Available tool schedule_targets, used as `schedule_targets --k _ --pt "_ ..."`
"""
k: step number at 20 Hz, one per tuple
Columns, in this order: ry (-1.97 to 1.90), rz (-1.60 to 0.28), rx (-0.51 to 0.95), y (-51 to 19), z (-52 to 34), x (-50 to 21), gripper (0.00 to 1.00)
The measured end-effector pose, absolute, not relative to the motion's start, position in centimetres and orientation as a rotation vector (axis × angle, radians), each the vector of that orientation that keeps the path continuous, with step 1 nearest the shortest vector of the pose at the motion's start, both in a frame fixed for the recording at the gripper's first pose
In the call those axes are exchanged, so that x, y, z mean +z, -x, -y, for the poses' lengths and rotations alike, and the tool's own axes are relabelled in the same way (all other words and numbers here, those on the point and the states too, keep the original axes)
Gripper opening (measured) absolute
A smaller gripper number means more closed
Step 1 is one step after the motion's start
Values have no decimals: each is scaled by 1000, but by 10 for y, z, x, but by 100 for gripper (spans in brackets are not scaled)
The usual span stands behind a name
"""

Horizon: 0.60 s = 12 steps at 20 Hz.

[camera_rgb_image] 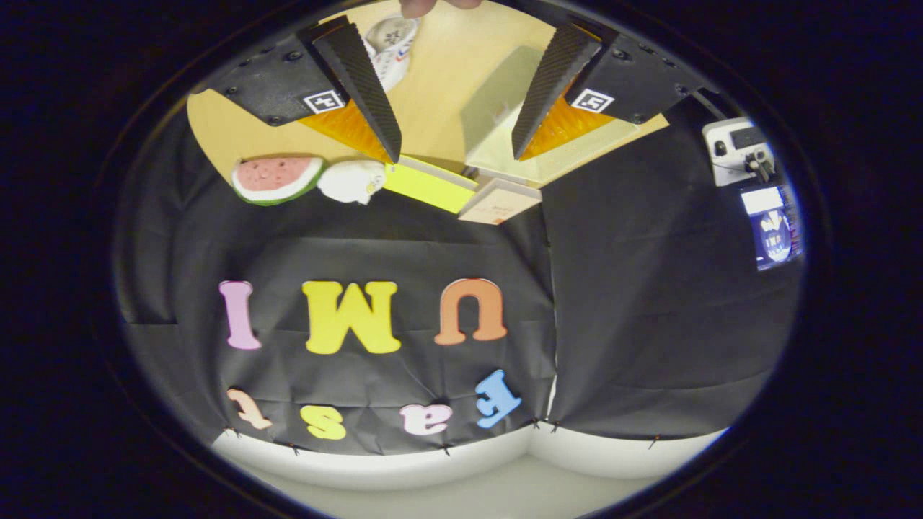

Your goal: Open the storage box then place both shoes into the box .Put the left shoe in first, then the right shoe, with the right side of both shoes facing outward in a uniform manner.

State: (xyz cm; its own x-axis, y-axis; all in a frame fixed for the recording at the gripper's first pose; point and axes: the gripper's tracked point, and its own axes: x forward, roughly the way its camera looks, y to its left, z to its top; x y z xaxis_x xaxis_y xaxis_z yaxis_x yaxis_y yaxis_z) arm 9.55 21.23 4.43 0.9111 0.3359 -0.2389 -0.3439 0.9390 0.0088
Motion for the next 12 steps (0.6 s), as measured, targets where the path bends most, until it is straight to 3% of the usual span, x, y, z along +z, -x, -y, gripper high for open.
schedule_targets --k 5,12 --pt "68 -394 252 -105 -141 -23 100" --pt "129 -672 213 -119 -110 -119 100"
